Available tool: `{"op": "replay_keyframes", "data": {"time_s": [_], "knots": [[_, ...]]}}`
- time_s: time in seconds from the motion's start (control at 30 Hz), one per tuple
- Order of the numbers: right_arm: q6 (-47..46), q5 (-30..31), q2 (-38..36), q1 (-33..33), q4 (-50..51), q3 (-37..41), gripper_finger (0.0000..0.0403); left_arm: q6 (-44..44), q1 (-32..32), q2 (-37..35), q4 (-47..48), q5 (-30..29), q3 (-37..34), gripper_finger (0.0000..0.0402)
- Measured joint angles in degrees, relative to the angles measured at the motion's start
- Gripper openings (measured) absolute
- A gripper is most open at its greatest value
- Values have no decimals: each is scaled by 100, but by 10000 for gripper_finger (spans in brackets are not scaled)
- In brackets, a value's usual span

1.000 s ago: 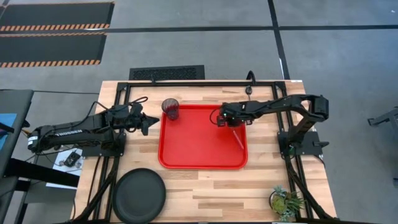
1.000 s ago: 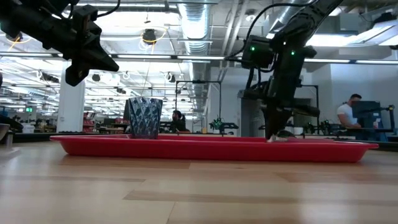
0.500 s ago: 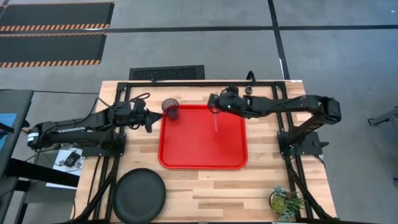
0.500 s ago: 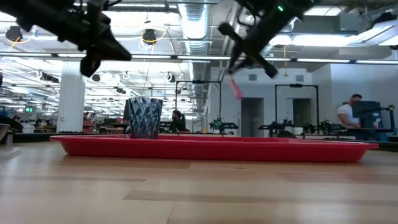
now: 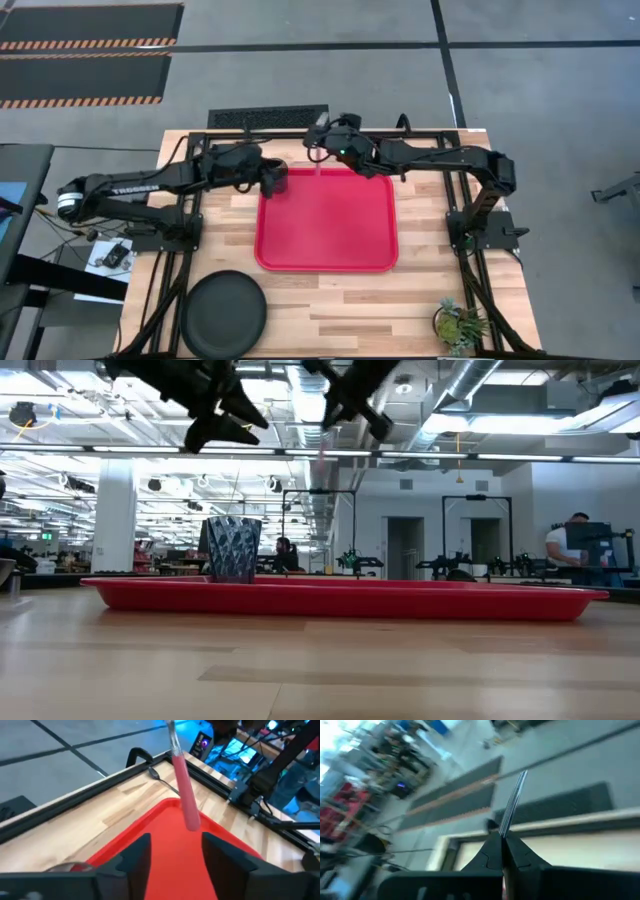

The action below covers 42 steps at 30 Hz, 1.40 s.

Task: Pick and place plate/cup/fork/spoon on tray
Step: Put the pink fork on the right side of the red tray

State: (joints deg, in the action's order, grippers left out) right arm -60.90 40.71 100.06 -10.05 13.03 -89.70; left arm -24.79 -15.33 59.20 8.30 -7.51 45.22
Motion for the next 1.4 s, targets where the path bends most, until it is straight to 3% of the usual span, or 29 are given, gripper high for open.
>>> {"op": "replay_keyframes", "data": {"time_s": [0.27,0.6,0.77,0.9,1.23,1.4], "knots": [[490,-375,66,24,-734,-191,3,414,163,438,-237,97,223,235],[1326,-1409,43,176,-2258,-194,3,76,84,396,-936,609,224,242],[1433,-1716,-69,210,-2319,-200,3,41,43,370,-1034,928,224,240],[1569,-1853,-89,221,-2258,-191,3,172,46,356,-1160,1205,224,205],[1772,-2455,-123,257,-2297,-196,11,513,39,337,-1279,1379,222,25],[2028,-2465,-145,254,-2188,-196,42,462,-17,337,-1203,1376,220,27]]}}
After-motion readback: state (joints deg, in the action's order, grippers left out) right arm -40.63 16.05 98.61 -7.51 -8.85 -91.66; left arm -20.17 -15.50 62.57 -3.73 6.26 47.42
